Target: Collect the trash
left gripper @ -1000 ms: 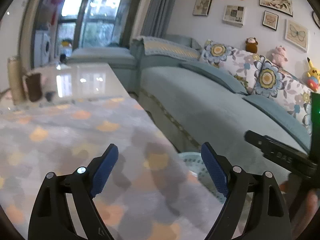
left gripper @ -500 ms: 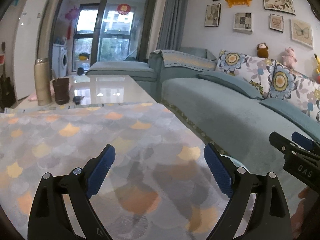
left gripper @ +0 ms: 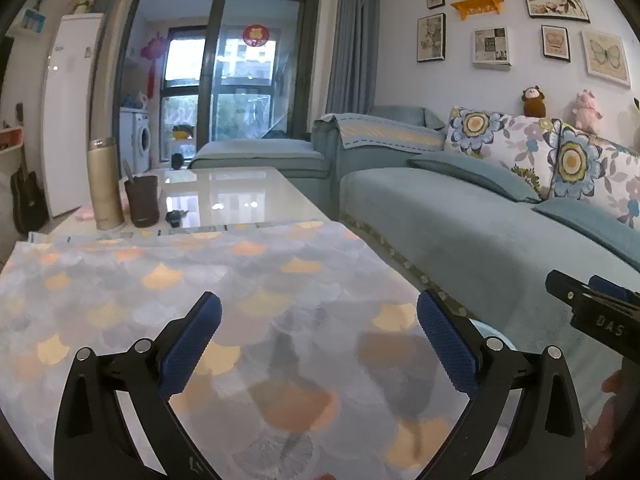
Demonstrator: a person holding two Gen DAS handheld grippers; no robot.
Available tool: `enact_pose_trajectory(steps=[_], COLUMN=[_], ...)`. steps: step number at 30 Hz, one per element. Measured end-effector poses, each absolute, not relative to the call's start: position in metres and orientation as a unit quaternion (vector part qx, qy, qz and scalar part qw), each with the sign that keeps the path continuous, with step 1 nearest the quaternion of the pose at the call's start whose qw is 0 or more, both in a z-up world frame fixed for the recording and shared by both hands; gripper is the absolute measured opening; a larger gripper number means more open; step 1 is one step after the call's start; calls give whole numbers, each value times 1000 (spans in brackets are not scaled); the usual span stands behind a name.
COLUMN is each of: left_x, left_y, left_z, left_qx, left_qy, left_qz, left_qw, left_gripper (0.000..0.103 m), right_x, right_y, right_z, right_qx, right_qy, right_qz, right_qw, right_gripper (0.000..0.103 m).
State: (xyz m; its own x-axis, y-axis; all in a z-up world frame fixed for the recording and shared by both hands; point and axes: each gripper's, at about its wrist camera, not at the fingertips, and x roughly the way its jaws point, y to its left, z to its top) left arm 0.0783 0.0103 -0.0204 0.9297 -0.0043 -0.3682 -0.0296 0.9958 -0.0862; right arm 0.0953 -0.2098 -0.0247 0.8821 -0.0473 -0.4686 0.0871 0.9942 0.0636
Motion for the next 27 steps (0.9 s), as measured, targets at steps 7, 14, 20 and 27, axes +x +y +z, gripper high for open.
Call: enact_pose_trajectory(steps=[7,14,20,27], left_x=[77,77,76,77], left_y=[6,9,10,10], left_z=[-20,-21,-21,-20], left_qx=[-28,-31,-30,-27], left_qy=[181,179,178,177], left_qz=[12,15,15,22], left_qw=[983,983,983,984], left_gripper=[95,95,95,95], right_x=[90,86,85,83], right_y=[-204,-201,-200,-196], right_z=[-18,-14,-13,-11], right_qx=[26,24,22,20], right_qy=[222,210,210,206], right_qz=[-36,-32,-31,-28], right_qw=[974,977,977,978], right_gripper=[81,81,81,82])
